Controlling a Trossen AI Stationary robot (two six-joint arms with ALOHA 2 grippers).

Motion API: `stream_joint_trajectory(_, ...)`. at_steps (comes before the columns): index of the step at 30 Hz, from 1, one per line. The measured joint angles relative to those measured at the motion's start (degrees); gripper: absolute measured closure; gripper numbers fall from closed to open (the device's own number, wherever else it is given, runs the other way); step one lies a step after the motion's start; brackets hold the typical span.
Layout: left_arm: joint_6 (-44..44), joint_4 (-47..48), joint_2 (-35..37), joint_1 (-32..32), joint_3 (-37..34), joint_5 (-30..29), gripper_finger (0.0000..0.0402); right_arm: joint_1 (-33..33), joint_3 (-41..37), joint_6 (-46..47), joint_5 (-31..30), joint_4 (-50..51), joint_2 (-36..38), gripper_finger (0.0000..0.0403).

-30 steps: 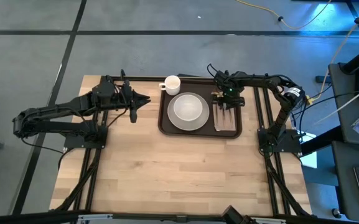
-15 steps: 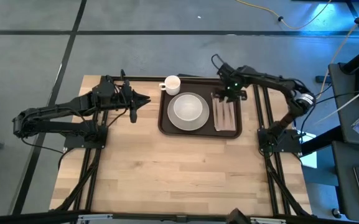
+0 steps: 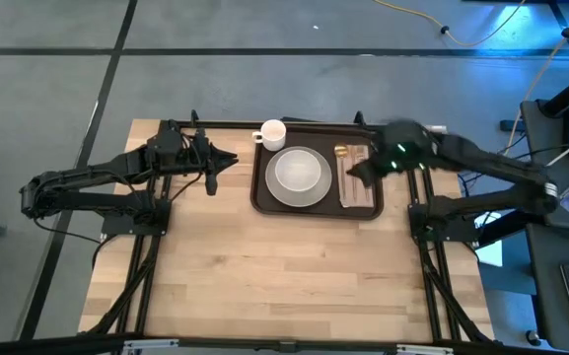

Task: Set up tray
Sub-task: Return to Home Position

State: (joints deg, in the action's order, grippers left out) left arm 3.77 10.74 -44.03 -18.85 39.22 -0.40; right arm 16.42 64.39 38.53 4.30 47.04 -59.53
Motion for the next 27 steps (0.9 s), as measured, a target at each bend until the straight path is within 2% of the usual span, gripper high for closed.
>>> stream_joint_trajectory(2,0.33,0.20,0.02,0.00,0.03,0.00,0.0343,-3.77,-6.34,0.11,0.23,-9.08,6.09,0.0221)
stream_joint_trajectory(4,2.11,1.95,0.00,0.00,0.02,0.10,0.0343,-7.02,-13.05,-1.53,0.98,-22.39,11.67,0.0221)
stream_joint_trajectory(8,5.91,3.87,0.08,0.00,0.02,0.37,0.0343,-11.32,-25.04,-6.79,7.32,-42.47,20.68,0.0221)
stream_joint_trajectory(10,6.37,5.18,0.67,0.00,0.00,-1.06,0.0343,-12.57,-29.68,-8.47,8.96,-48.40,24.14,0.0221)
stream_joint_trajectory(14,9.74,3.91,5.22,-0.04,-1.47,-9.29,0.0341,-14.14,-37.00,-11.94,9.35,-51.87,30.44,0.0221)
stream_joint_trajectory(18,12.23,-1.73,11.23,0.04,-7.25,-7.00,0.0342,-14.44,-42.74,-13.39,9.42,-52.20,39.47,0.0221)
stream_joint_trajectory(21,14.82,-5.72,15.63,0.00,-12.66,-6.63,0.0342,-14.44,-46.56,-13.51,12.21,-52.05,47.73,0.0221)
stream_joint_trajectory(25,15.63,-9.10,21.44,0.00,-17.94,-10.30,0.0341,-14.44,-50.89,-13.56,14.67,-51.01,59.16,0.0221)
stream_joint_trajectory(27,15.95,-9.67,23.41,0.00,-20.19,-12.87,0.0341,-14.44,-51.50,-13.53,15.78,-50.26,59.20,0.0221)
